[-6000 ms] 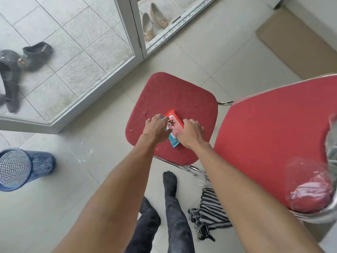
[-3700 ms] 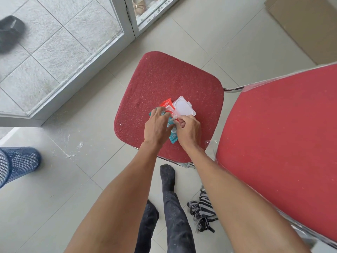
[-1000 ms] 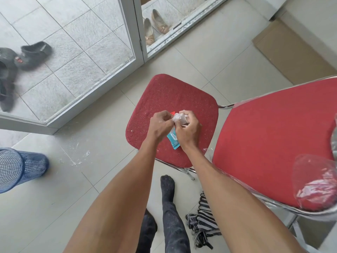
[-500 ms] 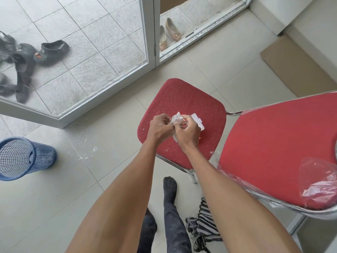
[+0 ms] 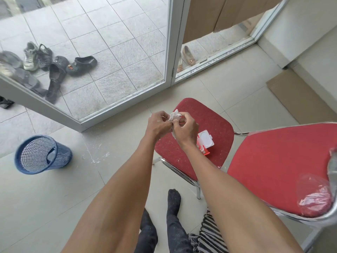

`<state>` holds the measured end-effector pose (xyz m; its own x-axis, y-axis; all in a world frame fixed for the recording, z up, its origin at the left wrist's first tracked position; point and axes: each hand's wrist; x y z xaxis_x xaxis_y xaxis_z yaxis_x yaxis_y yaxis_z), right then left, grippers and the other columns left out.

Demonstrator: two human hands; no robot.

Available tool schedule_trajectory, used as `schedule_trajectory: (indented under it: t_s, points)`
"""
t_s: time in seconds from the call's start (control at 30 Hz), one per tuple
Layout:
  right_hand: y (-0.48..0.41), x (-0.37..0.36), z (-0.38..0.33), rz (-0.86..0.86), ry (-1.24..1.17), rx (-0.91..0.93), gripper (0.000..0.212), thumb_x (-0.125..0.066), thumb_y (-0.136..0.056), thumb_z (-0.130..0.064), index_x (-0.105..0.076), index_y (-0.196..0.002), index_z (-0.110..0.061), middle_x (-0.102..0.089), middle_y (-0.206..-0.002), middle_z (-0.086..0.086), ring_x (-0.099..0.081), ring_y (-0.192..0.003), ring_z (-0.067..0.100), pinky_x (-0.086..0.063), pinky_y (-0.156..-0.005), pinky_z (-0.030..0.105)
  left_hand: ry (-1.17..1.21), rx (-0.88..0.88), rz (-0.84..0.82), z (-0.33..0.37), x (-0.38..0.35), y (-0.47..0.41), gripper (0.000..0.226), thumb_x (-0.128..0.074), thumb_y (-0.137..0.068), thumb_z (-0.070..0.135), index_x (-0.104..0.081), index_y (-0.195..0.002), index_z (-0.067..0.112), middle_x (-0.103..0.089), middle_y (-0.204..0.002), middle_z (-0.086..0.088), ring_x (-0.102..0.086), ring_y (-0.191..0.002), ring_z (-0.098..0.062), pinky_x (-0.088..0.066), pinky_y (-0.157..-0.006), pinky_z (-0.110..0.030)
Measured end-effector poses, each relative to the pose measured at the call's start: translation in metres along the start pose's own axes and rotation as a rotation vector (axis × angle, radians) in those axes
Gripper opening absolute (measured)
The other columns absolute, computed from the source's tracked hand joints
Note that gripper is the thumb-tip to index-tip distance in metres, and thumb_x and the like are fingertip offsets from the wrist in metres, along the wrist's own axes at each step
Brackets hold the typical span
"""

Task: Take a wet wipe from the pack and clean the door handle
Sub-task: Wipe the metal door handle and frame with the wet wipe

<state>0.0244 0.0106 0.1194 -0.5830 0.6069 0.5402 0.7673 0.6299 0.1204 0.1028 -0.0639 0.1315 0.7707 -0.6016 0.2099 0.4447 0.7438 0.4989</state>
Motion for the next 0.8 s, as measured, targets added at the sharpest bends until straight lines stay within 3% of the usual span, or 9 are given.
schedule_trajectory:
  t_s: [0.17, 0.27, 0.4, 0.47, 0.57, 0.8]
  points:
    - [0.003, -0.005, -0.046, -0.011, -0.001, 0.056, 0.015, -0.065, -0.08, -0.016, -0.067, -0.095, -0.016, -0.072, -0.081, 0.0, -0.065, -0.07, 0.012, -0.052, -0.061, 0.023, -0.001, -0.058, 0.081, 0.025, 0.037, 0.013, 0.012, -0.062, -0.06, 0.017, -0.06, -0.069, 0.009, -0.07, -0.086, -0.027, -0.071, -0.081, -0.039, -0.06, -0.069, -0.054]
    - [0.008, -0.007, -0.078, -0.021, -0.014, 0.102, 0.018, -0.064, -0.08, -0.015, -0.068, -0.097, -0.015, -0.073, -0.083, 0.001, -0.065, -0.068, 0.011, -0.056, -0.063, 0.027, -0.006, -0.077, 0.109, 0.043, 0.061, 0.025, 0.016, -0.061, -0.059, 0.018, -0.06, -0.072, 0.008, -0.07, -0.087, -0.027, -0.07, -0.084, -0.038, -0.06, -0.073, -0.052]
    - [0.014, -0.011, -0.122, -0.042, -0.027, 0.148, 0.021, -0.063, -0.079, -0.018, -0.068, -0.1, -0.016, -0.073, -0.086, 0.004, -0.068, -0.075, 0.02, -0.055, -0.069, 0.03, -0.008, -0.104, 0.176, 0.067, 0.093, 0.039, 0.011, -0.068, -0.074, 0.012, -0.061, -0.077, 0.004, -0.07, -0.085, -0.025, -0.072, -0.081, -0.034, -0.06, -0.068, -0.05]
    - [0.018, -0.012, -0.148, -0.045, -0.03, 0.192, 0.021, -0.063, -0.08, -0.019, -0.067, -0.1, -0.016, -0.073, -0.087, 0.005, -0.068, -0.077, 0.021, -0.053, -0.07, 0.03, -0.039, -0.137, 0.22, 0.082, 0.111, 0.048, 0.017, -0.07, -0.079, 0.02, -0.064, -0.079, 0.004, -0.071, -0.082, -0.021, -0.072, -0.081, -0.032, -0.061, -0.069, -0.046]
    - [0.023, -0.014, -0.184, -0.047, -0.04, 0.25, 0.017, -0.063, -0.082, -0.02, -0.066, -0.099, -0.018, -0.074, -0.086, 0.004, -0.069, -0.076, 0.021, -0.054, -0.07, 0.031, -0.179, -0.206, 0.307, 0.103, 0.138, 0.062, 0.024, -0.067, -0.081, 0.035, -0.066, -0.079, 0.011, -0.072, -0.079, -0.008, -0.07, -0.08, -0.025, -0.056, -0.069, -0.034]
    - [0.042, -0.015, -0.264, -0.02, -0.015, 0.427, 0.014, -0.061, -0.087, -0.031, -0.066, -0.094, -0.02, -0.073, -0.079, 0.0, -0.068, -0.074, 0.024, -0.05, -0.062, 0.029, -0.54, -0.385, 0.452, 0.151, 0.202, 0.107, 0.02, -0.058, -0.087, 0.034, -0.067, -0.086, 0.016, -0.072, -0.092, -0.006, -0.067, -0.089, -0.026, -0.055, -0.076, -0.04]
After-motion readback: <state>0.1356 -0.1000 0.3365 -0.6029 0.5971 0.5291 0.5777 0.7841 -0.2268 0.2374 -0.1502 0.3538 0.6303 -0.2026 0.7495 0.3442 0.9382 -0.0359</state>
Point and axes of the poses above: each hand's wrist, its own y-axis away from the middle knuckle, its own x-axis out of the back of the hand, z = x × y
